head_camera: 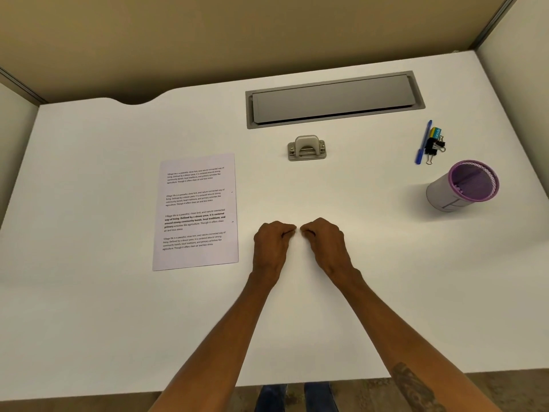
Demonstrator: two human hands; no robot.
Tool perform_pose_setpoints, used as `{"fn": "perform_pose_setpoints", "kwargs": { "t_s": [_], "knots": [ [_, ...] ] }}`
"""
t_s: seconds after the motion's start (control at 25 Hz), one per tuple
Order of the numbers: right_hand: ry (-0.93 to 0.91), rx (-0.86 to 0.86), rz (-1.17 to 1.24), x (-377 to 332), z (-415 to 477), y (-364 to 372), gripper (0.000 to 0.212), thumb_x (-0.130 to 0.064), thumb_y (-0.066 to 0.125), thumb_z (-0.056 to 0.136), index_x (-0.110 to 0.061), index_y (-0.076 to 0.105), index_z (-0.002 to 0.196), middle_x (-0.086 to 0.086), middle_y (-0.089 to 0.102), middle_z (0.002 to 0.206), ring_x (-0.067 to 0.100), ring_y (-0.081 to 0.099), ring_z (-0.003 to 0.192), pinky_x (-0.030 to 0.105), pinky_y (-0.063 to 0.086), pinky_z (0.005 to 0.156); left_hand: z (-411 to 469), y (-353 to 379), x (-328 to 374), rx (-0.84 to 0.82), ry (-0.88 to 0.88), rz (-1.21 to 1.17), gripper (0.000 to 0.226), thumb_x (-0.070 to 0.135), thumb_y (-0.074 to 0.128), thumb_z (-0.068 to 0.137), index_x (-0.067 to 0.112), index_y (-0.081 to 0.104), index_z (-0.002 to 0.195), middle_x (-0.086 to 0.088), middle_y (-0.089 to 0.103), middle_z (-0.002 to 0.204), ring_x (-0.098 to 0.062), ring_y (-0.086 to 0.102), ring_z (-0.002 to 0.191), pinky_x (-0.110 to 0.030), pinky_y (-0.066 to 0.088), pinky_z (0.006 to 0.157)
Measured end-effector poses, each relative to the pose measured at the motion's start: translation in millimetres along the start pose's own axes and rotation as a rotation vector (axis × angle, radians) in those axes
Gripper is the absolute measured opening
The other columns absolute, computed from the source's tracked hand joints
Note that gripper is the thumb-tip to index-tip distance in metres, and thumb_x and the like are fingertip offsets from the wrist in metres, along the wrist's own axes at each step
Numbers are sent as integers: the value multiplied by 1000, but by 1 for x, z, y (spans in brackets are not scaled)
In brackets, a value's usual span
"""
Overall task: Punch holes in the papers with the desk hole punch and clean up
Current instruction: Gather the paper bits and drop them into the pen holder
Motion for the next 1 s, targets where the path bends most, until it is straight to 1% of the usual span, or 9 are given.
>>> {"fn": "perform_pose_setpoints", "kwargs": {
  "t_s": [0.08,0.2,0.24,0.36,0.48,0.64,0.8,0.92,1.0],
  "knots": [
    [-1,-10,-61,-2,1,0,21,-7,50,96,-5,70,92,10,69,97,24,62,92,32,46,79,0,1,3,3,36,45,20,18,59,95,16,77,103,1,76,100,-16,66,97,-20,47,85],
    [-23,-26,-129,-7,3,1,22,-5,47,95,-9,59,76,11,65,88,27,61,86,34,44,73,1,2,9,-13,58,99,21,15,57,95,14,77,100,-3,76,96,-21,66,93,-36,53,83],
    [-25,-30,-147,-7,4,2,23,-5,46,95,-8,60,77,11,65,89,27,61,86,34,45,73,3,2,10,-16,66,113,21,13,57,95,13,77,99,-5,75,95,-23,66,92,-39,53,83],
    [-22,-37,-171,-6,7,3,24,-7,47,96,-5,70,93,11,66,93,25,61,89,37,47,78,5,2,14,-24,90,165,22,11,54,94,10,77,96,-7,74,93,-25,65,90,-42,52,81],
    [-7,-28,-125,-5,3,5,19,-7,50,94,-6,69,92,7,63,93,22,58,90,32,46,76,0,0,11,-12,101,173,22,13,54,95,10,76,96,-5,73,93,-22,63,88,-38,51,80],
    [10,13,-45,-2,1,6,15,-5,55,92,-7,70,95,5,61,95,18,53,92,28,44,76,-4,1,9,20,50,4,11,12,61,92,10,72,90,3,61,88,-16,55,71,-26,43,64],
    [-62,30,-89,-4,0,4,16,0,55,91,-5,70,95,7,63,94,22,54,90,33,45,74,-2,3,10,36,95,-2,15,9,62,91,11,77,93,0,63,87,-17,59,79,-30,50,69],
    [-103,46,-146,-6,0,6,20,8,53,88,-2,68,96,12,63,94,27,55,88,36,45,72,-2,6,9,48,162,92,16,10,60,93,13,76,95,1,63,89,-16,56,82,-27,47,69],
    [-120,34,-196,-7,0,9,26,13,51,85,-2,67,98,13,62,97,28,54,89,35,42,74,-3,10,9,31,166,156,15,11,57,94,14,72,95,4,60,91,-13,51,83,-24,43,67]
  ]
}}
Point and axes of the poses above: each hand's wrist, its own z-axis towards the middle knuckle, its own y-axis out of the palm, x = y × z, the point moved 3 cm from there along z, towards the middle knuckle
